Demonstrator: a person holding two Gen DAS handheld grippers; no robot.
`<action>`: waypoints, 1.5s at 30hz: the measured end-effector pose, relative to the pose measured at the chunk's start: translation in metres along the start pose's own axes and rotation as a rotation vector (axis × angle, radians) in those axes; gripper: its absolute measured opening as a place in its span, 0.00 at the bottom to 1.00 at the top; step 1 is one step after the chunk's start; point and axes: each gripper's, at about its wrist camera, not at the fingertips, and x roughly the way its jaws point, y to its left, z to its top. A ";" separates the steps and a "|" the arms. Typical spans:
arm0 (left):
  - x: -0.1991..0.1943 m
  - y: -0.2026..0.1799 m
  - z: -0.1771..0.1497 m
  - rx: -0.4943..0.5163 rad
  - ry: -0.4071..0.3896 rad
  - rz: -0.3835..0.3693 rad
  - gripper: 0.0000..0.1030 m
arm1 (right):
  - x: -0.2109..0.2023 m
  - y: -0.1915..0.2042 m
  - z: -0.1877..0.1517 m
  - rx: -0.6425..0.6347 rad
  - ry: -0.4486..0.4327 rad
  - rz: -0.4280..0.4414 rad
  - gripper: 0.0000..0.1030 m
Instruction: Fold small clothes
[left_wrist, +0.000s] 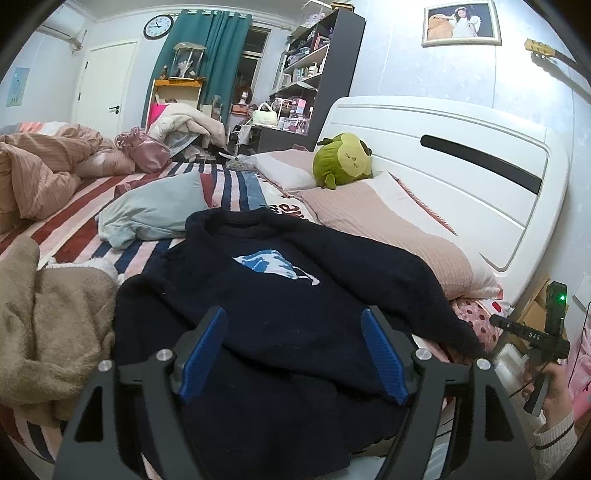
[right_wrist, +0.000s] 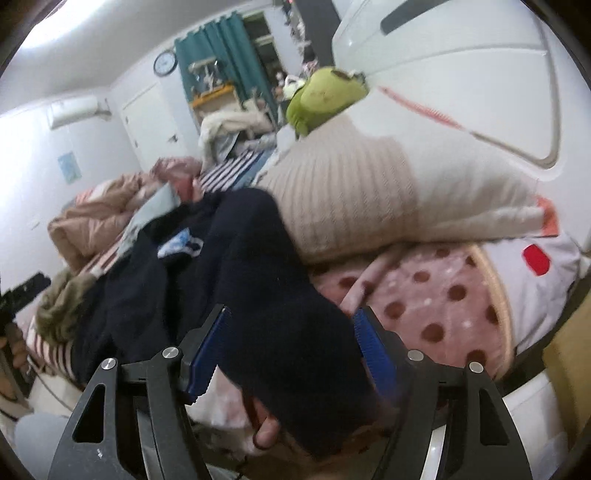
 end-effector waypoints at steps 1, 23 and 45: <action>0.000 0.000 0.000 -0.001 0.000 -0.001 0.70 | -0.002 -0.001 0.001 0.016 -0.005 0.029 0.64; -0.001 0.017 -0.004 -0.048 -0.017 -0.013 0.71 | 0.036 0.037 -0.004 -0.159 0.079 -0.207 0.07; -0.090 0.115 -0.014 -0.092 -0.185 0.114 0.73 | 0.174 0.399 -0.005 -0.657 0.463 0.612 0.08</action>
